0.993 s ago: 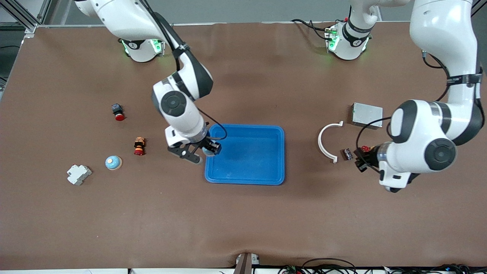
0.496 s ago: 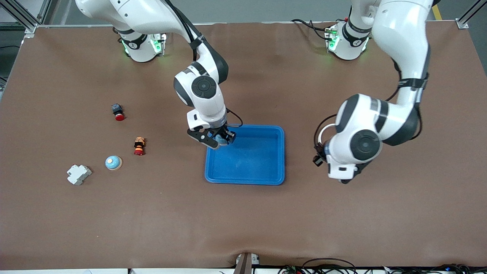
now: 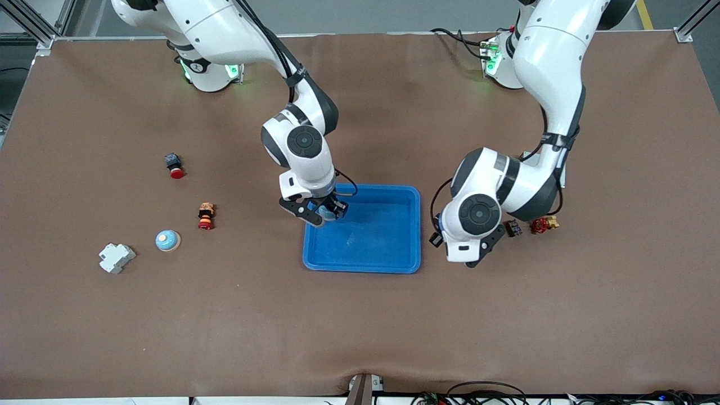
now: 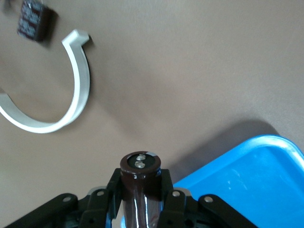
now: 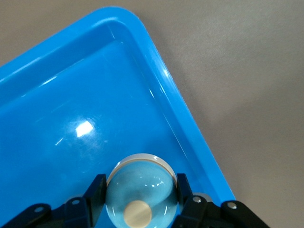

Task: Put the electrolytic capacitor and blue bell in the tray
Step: 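Lower both items into the blue tray and open both grippers, then withdraw both grippers from the tray toward the remaining items, then grasp the second button with the right gripper while the left gripper grasps capacitor, then lift and carry both items over the blue tray with both grippers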

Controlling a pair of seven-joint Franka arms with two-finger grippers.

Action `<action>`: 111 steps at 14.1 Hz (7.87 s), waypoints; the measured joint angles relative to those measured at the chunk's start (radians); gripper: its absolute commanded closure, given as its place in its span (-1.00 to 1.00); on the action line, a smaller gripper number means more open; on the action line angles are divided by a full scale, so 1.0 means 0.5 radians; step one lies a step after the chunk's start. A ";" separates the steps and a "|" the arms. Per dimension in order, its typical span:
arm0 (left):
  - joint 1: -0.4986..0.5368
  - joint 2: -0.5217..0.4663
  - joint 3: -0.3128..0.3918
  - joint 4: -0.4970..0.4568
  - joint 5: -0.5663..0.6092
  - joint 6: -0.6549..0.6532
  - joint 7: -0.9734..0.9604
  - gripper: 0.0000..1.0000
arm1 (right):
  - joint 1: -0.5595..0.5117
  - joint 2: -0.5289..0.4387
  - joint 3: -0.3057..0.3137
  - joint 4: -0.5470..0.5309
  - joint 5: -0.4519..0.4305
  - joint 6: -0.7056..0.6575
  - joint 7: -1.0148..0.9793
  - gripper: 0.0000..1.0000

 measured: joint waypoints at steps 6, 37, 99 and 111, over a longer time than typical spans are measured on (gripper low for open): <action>-0.128 0.018 -0.001 0.010 -0.047 0.092 -0.338 0.97 | 0.011 0.133 0.008 0.084 0.002 0.009 0.076 1.00; -0.356 0.282 -0.001 0.016 -0.093 0.283 -0.698 0.39 | -0.236 0.106 -0.040 0.529 0.015 -0.647 -0.730 -1.00; 0.729 -0.267 -0.044 -0.870 0.227 0.672 1.058 -1.00 | -1.537 -0.189 -0.021 -0.562 0.130 0.306 -2.935 -1.00; 0.703 -0.200 -0.047 -0.889 0.227 0.566 1.023 -1.00 | -1.533 -0.197 -0.009 -0.572 0.132 0.305 -2.936 1.00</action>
